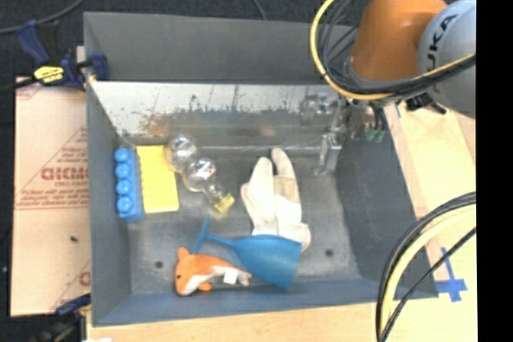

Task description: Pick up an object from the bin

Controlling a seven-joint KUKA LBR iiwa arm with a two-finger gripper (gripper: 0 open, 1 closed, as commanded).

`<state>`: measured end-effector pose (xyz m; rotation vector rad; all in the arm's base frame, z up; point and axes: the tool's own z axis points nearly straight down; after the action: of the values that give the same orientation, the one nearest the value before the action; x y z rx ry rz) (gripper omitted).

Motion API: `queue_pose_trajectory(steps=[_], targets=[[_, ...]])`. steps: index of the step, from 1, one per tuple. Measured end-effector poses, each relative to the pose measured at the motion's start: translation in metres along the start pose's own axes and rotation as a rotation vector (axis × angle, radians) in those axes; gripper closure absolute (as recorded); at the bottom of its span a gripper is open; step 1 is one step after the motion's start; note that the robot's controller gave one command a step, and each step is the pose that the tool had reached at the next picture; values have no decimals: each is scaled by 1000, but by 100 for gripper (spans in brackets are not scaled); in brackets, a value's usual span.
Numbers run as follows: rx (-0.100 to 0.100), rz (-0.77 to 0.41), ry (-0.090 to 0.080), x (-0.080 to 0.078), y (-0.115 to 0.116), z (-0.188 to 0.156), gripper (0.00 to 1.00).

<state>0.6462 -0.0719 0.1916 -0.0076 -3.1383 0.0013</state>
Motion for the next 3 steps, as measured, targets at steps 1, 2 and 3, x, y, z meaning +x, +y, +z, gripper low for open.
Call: queue_pose_trajectory(steps=[1,2,3], targets=[[0,0,-3,0,0,-3,0],[0,-1,-5,0,0,-5,0],[1,-75,0,12,-3,64,0]])
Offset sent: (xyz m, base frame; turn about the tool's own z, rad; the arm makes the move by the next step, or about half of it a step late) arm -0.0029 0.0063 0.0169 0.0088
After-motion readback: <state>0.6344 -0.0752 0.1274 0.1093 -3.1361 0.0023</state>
